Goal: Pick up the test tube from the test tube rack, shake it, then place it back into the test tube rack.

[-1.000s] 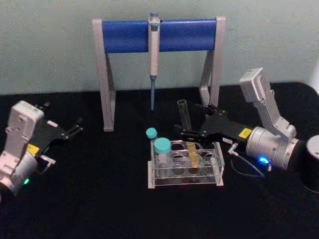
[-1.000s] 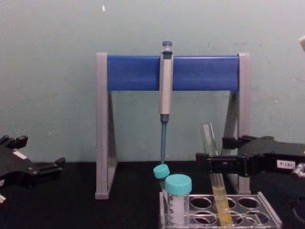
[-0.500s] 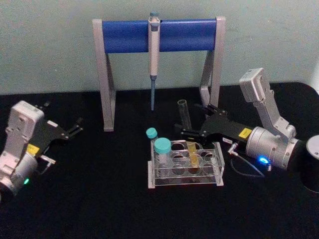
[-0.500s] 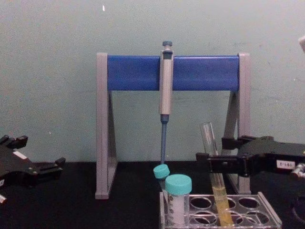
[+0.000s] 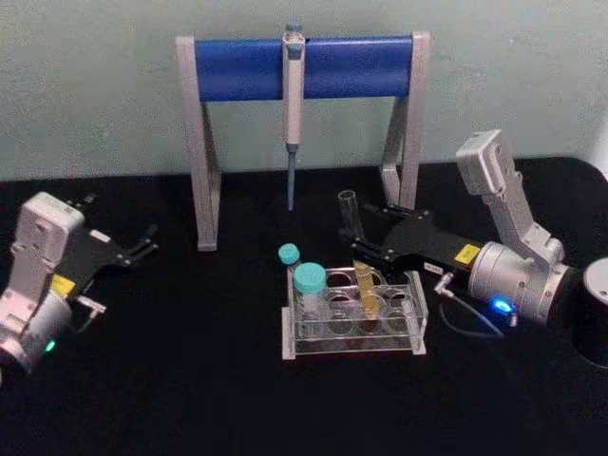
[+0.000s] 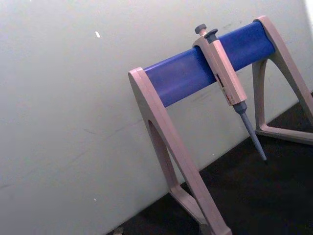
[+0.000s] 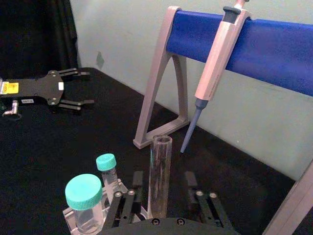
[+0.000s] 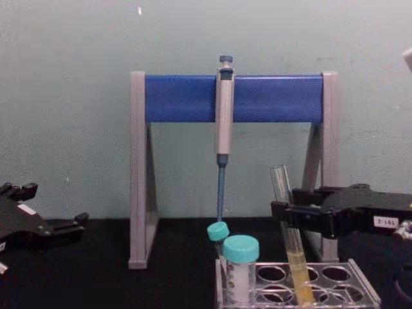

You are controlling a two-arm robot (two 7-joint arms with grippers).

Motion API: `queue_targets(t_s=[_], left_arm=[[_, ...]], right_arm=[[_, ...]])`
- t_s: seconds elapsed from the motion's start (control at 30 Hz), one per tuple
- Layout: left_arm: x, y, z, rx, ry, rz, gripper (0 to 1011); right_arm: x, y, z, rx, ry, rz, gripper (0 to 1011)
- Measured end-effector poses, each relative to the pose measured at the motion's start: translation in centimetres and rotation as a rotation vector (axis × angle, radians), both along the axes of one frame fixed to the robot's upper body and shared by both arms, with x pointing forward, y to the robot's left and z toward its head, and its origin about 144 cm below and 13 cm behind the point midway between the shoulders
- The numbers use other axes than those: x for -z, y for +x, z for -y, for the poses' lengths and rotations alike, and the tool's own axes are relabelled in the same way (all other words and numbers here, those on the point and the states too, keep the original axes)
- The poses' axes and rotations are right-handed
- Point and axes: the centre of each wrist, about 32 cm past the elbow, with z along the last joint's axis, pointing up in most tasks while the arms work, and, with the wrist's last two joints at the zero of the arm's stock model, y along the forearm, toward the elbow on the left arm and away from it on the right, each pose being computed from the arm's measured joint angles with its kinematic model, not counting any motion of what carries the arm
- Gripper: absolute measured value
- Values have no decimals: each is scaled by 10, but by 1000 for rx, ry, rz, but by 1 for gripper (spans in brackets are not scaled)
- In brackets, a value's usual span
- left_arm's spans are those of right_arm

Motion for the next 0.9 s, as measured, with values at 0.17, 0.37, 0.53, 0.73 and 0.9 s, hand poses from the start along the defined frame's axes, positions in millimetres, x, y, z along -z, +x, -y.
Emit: queue_targets(t_s=[0.17,0.37,0.53,0.73,0.9], left_arm=[[0,0,0,0,0,0,1001],[0,0,0,0,0,0,1001],[0,0,0,0,0,0,1001],[0,0,0,0,0,0,1001],[0,0,0,0,0,0,1001]], right_arm=[[0,0,0,0,0,0,400],[0,0,0,0,0,0,230],[0,0,0,0,0,0,226],[0,0,0,0,0,0,226],[0,0,0,0,0,0,226]])
